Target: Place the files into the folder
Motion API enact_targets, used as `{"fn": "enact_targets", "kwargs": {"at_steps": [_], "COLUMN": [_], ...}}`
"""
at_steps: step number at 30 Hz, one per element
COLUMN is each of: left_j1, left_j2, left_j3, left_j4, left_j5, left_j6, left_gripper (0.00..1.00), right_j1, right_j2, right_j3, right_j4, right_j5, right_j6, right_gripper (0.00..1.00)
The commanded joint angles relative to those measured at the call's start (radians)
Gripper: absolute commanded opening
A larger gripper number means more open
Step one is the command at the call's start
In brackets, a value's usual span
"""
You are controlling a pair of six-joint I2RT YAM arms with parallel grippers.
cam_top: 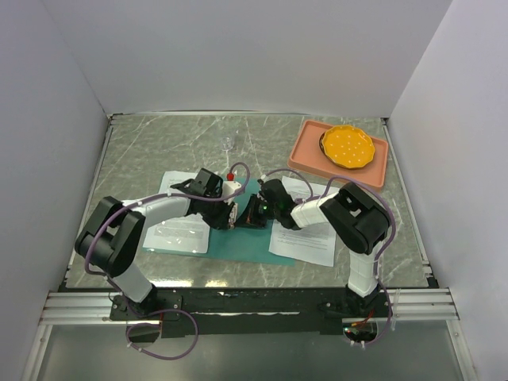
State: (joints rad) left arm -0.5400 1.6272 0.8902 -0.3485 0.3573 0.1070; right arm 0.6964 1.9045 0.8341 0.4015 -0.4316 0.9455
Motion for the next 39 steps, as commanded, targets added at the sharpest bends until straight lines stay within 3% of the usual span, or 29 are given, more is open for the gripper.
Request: {"fn": "enact_targets", "kwargs": {"at_steps": [1, 13, 24, 32, 39], "left_j1": [0.011, 0.011, -0.009, 0.024, 0.061], "left_j2": [0.008, 0.086, -0.007, -0.096, -0.084], "left_j3": [0.041, 0.061, 0.098, 0.217, 0.147], "left_j4": [0.037, 0.011, -0.075, -0.182, -0.126], "left_j5": [0.002, 0.023, 0.126, 0.117, 0.034], "left_j6": [-0.010, 0.008, 0.060, 0.075, 0.094], "left_gripper": [0.20, 0.21, 0.23, 0.23, 0.22], "right_j1": [-0.005, -0.008, -0.009, -0.012, -0.017], "right_j2": [0.038, 0.047, 0.059, 0.057, 0.045], "right_j3": [-0.030, -0.020, -0.007, -0.018, -0.013], "right_j4": [-0.061, -0.070, -0.096, -0.102, -0.116], "right_j5": [0.036, 0.024, 0.022, 0.022, 0.028], "right_j6": [-0.025, -0.028, -0.034, -0.036, -0.040], "right_gripper": [0.00, 0.00, 0.00, 0.00, 0.00]}}
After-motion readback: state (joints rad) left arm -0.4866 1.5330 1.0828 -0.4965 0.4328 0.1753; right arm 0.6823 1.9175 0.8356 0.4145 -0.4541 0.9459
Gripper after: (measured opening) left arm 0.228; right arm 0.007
